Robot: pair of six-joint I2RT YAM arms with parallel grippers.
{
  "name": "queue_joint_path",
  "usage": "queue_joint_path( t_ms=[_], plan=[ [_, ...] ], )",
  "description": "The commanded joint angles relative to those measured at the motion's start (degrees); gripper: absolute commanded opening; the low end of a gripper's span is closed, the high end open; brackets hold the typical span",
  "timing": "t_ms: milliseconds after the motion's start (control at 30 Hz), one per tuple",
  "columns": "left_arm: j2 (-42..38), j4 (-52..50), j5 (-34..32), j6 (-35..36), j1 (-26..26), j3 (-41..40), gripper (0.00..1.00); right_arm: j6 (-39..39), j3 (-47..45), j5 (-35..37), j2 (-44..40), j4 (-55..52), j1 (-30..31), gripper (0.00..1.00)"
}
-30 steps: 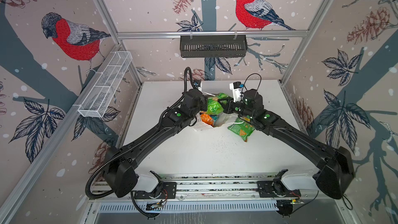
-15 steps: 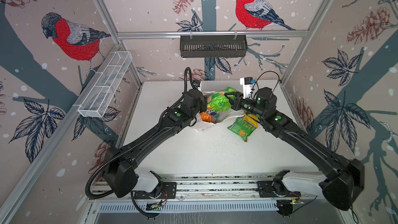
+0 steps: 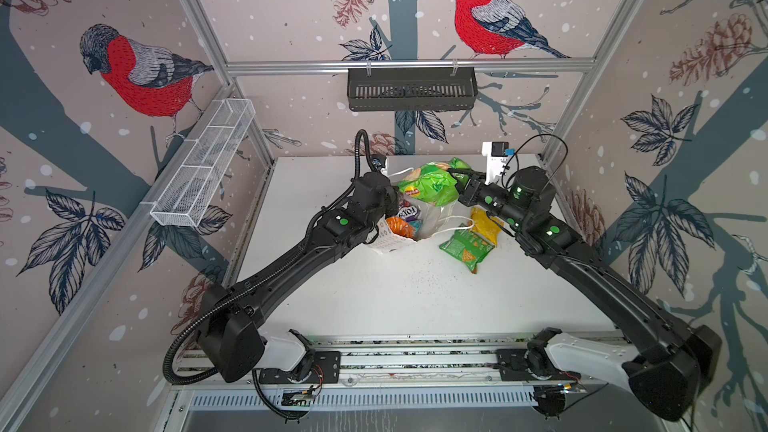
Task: Take the snacks out of the paper bag
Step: Pick up the snack from the paper bag, then place the snack at the top-right of the table.
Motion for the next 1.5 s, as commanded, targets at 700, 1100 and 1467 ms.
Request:
queue_joint_path(
  t_ms=[700, 1100, 1467],
  plan=[
    [-0.5, 2.0, -0.3, 0.6, 0.0, 0.0, 0.00, 2.5, 1.5, 1.3, -3.2, 0.8, -7.5, 0.00],
    [-0.8, 2.9, 0.7, 0.6, 0.0, -0.5, 0.00, 7.4, 3.5, -2.6, -3.1, 3.9, -12.2, 0.00],
    [-1.0, 3.1, 1.1, 0.9, 0.0, -0.7, 0.00, 2.0, 4.3, 4.2, -2.4, -0.2, -13.9, 0.00]
  ],
)
